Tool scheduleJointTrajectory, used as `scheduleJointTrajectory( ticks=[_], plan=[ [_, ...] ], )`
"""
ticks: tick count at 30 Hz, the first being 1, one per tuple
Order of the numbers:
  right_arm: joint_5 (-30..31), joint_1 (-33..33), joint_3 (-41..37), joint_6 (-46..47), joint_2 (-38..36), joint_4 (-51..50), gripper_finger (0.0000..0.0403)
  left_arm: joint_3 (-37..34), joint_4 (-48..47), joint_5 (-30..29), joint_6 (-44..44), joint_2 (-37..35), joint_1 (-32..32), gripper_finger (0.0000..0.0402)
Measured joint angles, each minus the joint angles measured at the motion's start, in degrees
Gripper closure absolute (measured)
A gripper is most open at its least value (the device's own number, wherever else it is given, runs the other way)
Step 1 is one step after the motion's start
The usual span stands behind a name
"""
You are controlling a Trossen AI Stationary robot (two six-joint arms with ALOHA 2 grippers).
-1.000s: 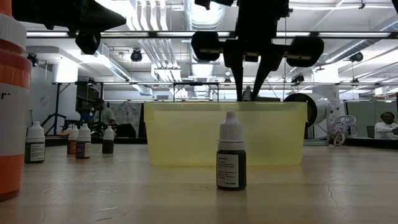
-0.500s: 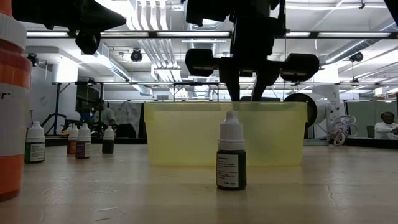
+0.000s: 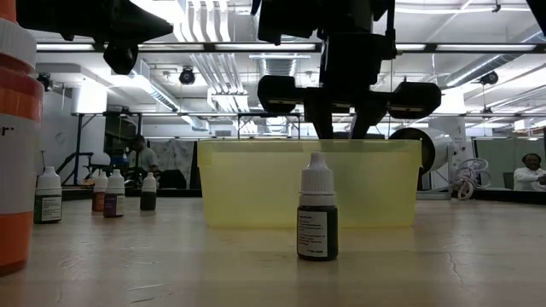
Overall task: Pick & Place food coloring
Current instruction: Put the small black food coloring bottle into the yellow bin
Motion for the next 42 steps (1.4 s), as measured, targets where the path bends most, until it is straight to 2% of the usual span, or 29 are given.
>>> scheduleJointTrajectory(
  ticks=[17, 42],
  plan=[
    [0.02, -0.44, -2.74, -0.46, 0.0, 4.25, 0.0344, 0.0, -0.01, -0.01, 0.0, 0.0, 0.0, 0.0402],
    [2.19, -0.7, -3.13, 1.33, -0.02, 3.7, 0.0344, 0.0, -0.04, 0.0, 0.0, 0.0, -0.01, 0.0402]
  ],
)
